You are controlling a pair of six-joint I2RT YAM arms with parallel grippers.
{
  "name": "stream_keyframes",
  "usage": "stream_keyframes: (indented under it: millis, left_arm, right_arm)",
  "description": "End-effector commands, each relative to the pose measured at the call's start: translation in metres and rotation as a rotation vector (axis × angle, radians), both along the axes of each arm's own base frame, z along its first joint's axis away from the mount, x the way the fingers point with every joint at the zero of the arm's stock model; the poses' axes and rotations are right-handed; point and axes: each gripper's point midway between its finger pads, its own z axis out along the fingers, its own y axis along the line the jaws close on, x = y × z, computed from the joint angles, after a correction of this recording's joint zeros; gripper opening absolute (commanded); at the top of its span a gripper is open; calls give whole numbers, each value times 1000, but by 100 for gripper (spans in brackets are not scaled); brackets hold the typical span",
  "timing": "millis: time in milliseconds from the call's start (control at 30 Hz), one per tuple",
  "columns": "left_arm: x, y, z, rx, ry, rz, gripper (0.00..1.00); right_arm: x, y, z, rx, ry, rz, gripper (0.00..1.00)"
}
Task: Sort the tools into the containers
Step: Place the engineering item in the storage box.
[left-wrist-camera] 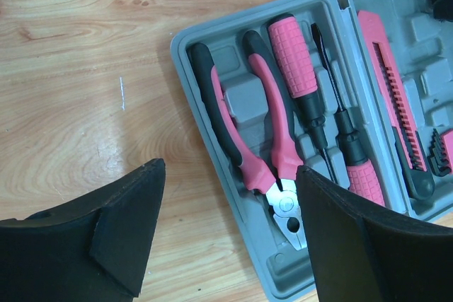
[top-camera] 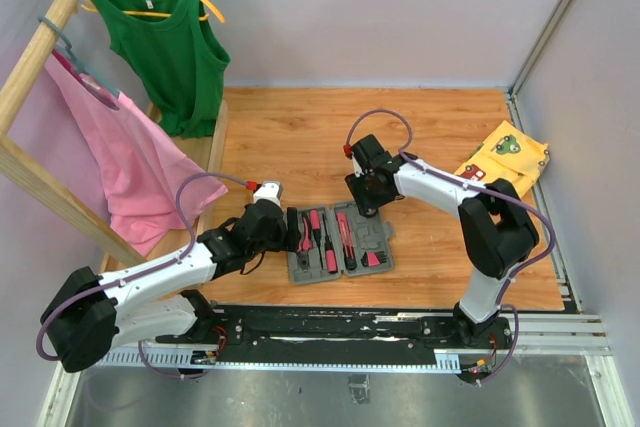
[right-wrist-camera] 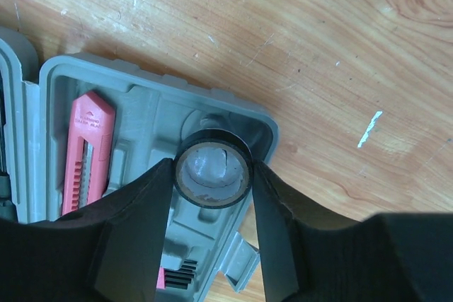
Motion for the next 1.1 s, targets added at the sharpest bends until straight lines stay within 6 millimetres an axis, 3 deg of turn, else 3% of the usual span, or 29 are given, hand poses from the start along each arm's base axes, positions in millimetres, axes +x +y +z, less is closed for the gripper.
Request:
stream_keyframes:
  millis: [0,200,467,833,900,1067]
  left_arm:
    - [8,-7,15,-35,-37,-3,78]
    - [8,-7,15,-34,-37,0,78]
    - [9,-8,16,-36,-38,-5,78]
    - [8,-8,14,-39,-35,-3,78]
    - [8,-8,14,-40,-35,-3,78]
    - [8,-9,14,-40,-32,-5,78]
  right_arm:
    - [10,7,2,-23,-41,3,48]
    - [11,9,-1,-28,-42,6,49]
    - [10,8,0,-39,-49,10,61]
    - [7,1,37,-24,-125,-1,64]
    - [7,-1,41,-23,-138,-6,64]
    - [4,2,41,-6,-122,-1,51]
